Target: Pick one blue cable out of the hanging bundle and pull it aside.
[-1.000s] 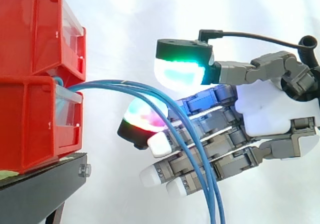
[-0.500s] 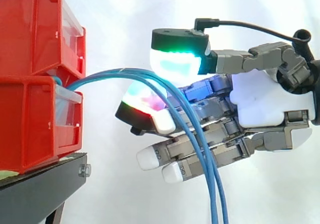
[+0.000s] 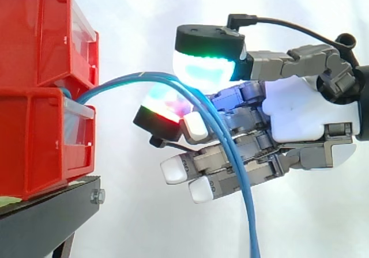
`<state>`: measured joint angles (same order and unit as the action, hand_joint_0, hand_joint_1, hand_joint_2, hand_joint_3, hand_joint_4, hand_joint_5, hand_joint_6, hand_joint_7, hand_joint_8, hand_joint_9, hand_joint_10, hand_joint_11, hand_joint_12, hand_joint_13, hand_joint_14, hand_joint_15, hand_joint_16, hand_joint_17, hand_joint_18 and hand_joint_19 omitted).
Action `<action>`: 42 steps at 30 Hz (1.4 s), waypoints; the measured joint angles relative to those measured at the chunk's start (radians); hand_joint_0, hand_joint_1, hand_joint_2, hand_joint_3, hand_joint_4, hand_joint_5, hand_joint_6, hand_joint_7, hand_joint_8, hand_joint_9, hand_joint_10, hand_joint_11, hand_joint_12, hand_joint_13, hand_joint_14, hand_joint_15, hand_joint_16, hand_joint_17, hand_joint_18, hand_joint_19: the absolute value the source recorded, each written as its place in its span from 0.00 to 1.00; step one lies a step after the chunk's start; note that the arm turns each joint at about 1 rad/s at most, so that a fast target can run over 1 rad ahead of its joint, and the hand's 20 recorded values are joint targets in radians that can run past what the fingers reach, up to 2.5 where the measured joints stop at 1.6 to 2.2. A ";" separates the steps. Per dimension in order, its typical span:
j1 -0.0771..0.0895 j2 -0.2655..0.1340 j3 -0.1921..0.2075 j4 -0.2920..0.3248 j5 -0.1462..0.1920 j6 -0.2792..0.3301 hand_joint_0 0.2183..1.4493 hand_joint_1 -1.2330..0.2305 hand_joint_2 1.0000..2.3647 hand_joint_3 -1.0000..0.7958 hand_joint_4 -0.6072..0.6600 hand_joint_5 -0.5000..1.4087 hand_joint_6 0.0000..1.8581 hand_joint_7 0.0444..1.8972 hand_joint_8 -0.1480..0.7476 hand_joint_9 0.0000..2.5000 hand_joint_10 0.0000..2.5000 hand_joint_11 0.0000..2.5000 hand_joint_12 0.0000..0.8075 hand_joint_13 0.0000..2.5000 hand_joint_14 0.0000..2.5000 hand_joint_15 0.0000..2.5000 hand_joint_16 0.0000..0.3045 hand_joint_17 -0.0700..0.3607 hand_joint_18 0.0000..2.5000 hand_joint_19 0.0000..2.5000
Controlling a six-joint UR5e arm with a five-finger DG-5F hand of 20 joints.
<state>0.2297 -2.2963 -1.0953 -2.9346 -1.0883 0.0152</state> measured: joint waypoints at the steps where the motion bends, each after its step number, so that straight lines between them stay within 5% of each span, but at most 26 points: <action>1: -0.001 0.000 0.000 0.000 0.000 0.000 0.30 0.36 0.00 0.28 0.57 0.21 0.49 0.48 0.48 0.45 0.01 0.25 0.51 0.30 0.01 0.17 0.17 0.44 0.23 0.23; 9: -0.003 0.000 0.000 -0.001 -0.001 0.000 0.30 0.47 0.00 0.32 0.56 0.22 0.48 0.50 0.48 0.48 0.01 0.25 0.52 0.32 0.01 0.17 0.18 0.44 0.25 0.24; 17: -0.004 0.000 0.000 -0.002 -0.001 0.012 0.32 0.28 0.00 0.58 0.51 0.22 0.49 0.50 0.55 0.48 0.01 0.25 0.59 0.35 0.01 0.18 0.22 0.51 0.31 0.21; 24: -0.005 0.000 0.000 0.000 -0.002 0.017 0.39 0.24 0.00 0.63 0.33 0.21 0.50 0.61 0.50 0.47 0.01 0.25 0.55 0.35 0.01 0.18 0.20 0.48 0.29 0.22; 27: -0.006 0.000 0.000 0.000 -0.002 0.017 0.37 0.25 0.01 0.61 0.32 0.21 0.51 0.56 0.49 0.46 0.01 0.25 0.54 0.35 0.01 0.18 0.20 0.48 0.29 0.22; 32: -0.007 0.001 0.000 0.000 -0.003 0.017 0.31 0.31 0.01 0.45 0.50 0.22 0.49 0.49 0.48 0.46 0.01 0.24 0.53 0.33 0.01 0.19 0.19 0.46 0.27 0.23; 42: -0.007 0.000 0.000 0.007 -0.003 0.017 0.25 0.42 0.00 0.31 0.52 0.22 0.49 0.48 0.48 0.45 0.01 0.24 0.53 0.33 0.01 0.19 0.18 0.46 0.26 0.24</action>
<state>0.2224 -2.2960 -1.0953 -2.9278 -1.0916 0.0322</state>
